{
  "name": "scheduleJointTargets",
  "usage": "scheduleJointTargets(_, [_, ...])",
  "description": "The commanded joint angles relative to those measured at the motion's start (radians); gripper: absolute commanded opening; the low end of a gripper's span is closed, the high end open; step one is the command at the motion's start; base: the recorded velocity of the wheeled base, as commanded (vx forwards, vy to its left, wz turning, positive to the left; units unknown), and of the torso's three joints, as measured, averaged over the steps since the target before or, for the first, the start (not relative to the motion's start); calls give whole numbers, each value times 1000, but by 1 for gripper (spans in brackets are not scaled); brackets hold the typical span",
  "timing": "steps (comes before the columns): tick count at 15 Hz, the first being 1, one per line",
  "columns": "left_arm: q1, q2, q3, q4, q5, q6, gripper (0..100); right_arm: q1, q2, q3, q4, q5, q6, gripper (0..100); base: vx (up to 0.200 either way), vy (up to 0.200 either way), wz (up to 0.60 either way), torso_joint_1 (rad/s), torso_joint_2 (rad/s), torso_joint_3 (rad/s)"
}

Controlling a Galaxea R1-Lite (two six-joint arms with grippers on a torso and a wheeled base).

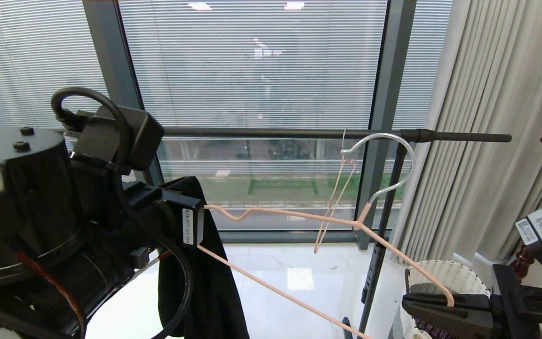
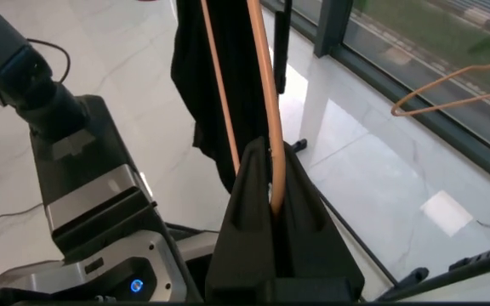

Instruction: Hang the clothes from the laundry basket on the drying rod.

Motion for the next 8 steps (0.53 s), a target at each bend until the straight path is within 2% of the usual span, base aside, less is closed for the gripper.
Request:
scheduleJointTargets(1, [-4, -1, -1, 0, 0, 2, 0, 17, 23, -9, 2, 1, 0, 0, 0, 0, 0, 0, 0, 0])
scheduleJointTargets(5, [-38, -4, -7, 0, 22, 2, 0, 17, 77, -10, -23, -4, 18, 0, 0, 0, 0, 0, 0, 0])
scheduleJointTargets(8, [-38, -2, -29, -2, 76, -3, 0, 15, 89, -10, -50, -94, 80, 0, 0, 0, 0, 0, 0, 0])
